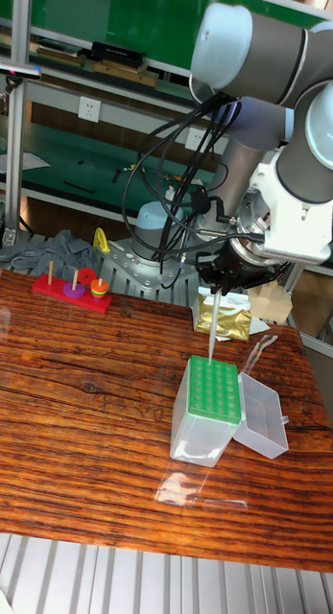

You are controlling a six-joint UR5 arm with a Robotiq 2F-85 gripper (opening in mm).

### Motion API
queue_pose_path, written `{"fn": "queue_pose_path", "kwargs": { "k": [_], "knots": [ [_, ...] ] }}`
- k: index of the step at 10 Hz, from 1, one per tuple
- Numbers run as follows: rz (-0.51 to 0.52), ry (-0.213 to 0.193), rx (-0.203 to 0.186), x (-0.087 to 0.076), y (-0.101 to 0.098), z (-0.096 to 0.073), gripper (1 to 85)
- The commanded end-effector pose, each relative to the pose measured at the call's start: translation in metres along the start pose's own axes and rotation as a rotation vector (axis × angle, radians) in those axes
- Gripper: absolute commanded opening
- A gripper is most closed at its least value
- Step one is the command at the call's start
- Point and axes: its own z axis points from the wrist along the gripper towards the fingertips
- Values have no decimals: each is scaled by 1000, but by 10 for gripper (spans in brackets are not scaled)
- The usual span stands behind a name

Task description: Insert a large pipette tip into the holder for large pipette tips

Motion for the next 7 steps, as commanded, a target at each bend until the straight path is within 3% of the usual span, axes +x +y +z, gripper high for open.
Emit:
{"fn": "queue_pose_path", "kwargs": {
  "k": [1,7],
  "knots": [
    [-6,-5,-14,-1,3,1,10],
    [-7,-16,5,-7,0,2,10]
  ]
}}
